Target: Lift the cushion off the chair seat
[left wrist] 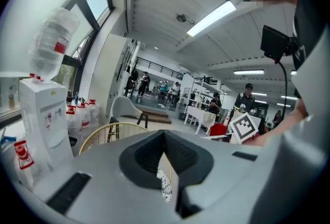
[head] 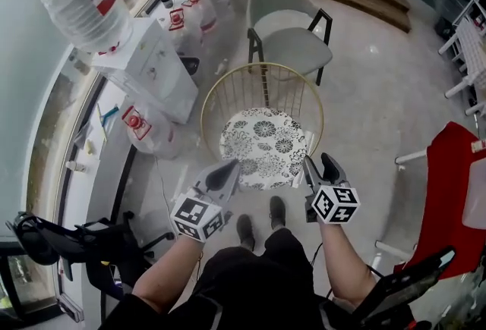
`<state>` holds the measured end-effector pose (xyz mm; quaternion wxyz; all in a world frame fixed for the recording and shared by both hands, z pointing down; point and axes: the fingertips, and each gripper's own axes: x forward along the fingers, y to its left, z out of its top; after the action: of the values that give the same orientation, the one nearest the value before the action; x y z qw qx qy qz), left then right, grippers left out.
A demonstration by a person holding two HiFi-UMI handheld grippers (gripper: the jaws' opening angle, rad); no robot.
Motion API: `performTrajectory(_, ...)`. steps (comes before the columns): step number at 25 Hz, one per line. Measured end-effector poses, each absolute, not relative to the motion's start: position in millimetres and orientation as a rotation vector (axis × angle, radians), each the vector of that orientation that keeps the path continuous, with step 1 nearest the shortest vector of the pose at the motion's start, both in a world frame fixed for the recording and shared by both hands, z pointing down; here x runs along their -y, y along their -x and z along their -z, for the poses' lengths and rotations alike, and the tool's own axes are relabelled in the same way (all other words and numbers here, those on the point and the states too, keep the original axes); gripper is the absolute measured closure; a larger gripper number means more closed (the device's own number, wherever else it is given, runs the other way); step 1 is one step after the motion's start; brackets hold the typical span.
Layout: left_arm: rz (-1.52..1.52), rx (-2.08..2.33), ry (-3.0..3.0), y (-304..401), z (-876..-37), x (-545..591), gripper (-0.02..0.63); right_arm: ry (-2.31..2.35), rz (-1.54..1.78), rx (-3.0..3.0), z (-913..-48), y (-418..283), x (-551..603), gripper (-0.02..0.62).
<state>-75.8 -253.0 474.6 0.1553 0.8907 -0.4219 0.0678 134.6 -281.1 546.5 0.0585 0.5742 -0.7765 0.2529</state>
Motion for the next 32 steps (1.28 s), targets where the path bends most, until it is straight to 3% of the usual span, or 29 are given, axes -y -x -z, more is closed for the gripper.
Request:
performTrajectory(15,-0.362,1.134,-2.370,50,-616,268,0.598,-1.597,-1.135,2.081,-737,-155,265,0.298)
performTrajectory(32,-0.476,1.114,-2.241,55,-727,266,0.598,-1.639,-1.475,1.834,-884,-164,257,0.287)
